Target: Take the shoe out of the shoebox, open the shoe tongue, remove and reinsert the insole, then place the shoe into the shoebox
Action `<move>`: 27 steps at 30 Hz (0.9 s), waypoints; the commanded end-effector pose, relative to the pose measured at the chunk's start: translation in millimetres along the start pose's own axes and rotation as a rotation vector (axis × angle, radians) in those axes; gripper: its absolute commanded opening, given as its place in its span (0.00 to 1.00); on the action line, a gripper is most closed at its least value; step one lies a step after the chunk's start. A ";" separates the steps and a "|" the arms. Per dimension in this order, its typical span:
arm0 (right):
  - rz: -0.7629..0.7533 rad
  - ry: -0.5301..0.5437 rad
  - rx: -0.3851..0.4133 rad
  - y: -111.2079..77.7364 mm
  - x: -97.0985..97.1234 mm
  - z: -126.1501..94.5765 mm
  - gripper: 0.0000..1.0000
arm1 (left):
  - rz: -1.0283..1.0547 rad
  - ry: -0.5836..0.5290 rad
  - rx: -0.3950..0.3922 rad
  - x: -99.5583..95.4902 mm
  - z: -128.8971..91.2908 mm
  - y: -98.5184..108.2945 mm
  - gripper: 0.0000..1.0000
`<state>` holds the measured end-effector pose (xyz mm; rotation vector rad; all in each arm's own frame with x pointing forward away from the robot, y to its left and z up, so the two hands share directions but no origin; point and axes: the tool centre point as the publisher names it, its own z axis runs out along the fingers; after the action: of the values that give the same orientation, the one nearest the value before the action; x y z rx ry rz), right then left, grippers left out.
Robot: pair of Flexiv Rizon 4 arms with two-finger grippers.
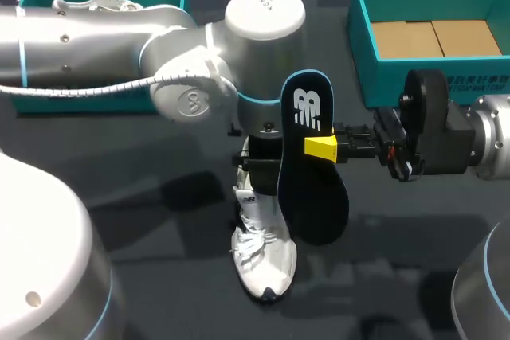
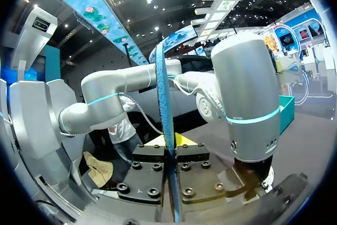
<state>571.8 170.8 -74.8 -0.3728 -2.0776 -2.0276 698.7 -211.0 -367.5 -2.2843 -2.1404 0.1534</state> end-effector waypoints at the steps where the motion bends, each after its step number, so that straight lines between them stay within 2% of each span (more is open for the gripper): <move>1: 0.001 -0.001 0.000 -0.4 -0.6 1.9 0.00 | -0.001 -0.008 -0.005 -3.9 9.1 1.2 0.00; 7: 0.001 -0.001 0.000 -0.4 -0.6 1.9 0.00 | -0.001 -0.040 -0.005 -7.0 9.8 4.5 0.00; 9: 0.001 -0.001 0.000 -0.4 -0.6 1.9 0.00 | -0.002 -0.053 -0.001 -7.9 7.1 5.4 0.27; 12: 0.001 -0.001 0.000 -0.4 -0.6 1.9 0.00 | -0.009 -0.091 0.001 -10.5 0.8 7.6 0.49; 13: 0.001 -0.001 0.000 -0.4 -0.6 1.9 0.00 | -0.013 -0.101 0.008 -10.9 -2.4 8.0 0.70; 15: 0.001 -0.001 0.000 -0.4 -0.6 1.9 0.00 | -0.016 -0.128 0.007 -12.0 -10.5 9.2 0.87; 17: 0.001 -0.001 0.000 -0.4 -0.6 1.9 0.00 | -0.018 -0.157 0.011 -12.7 -21.3 10.2 0.99; 27: 0.001 -0.001 0.000 -0.4 -0.6 1.9 0.00 | -0.009 -0.407 0.018 -22.6 -92.7 13.1 1.00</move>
<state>571.8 170.8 -74.8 -0.3728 -2.0776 -2.0276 720.0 -248.6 -295.3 -2.3720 -2.2682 0.5742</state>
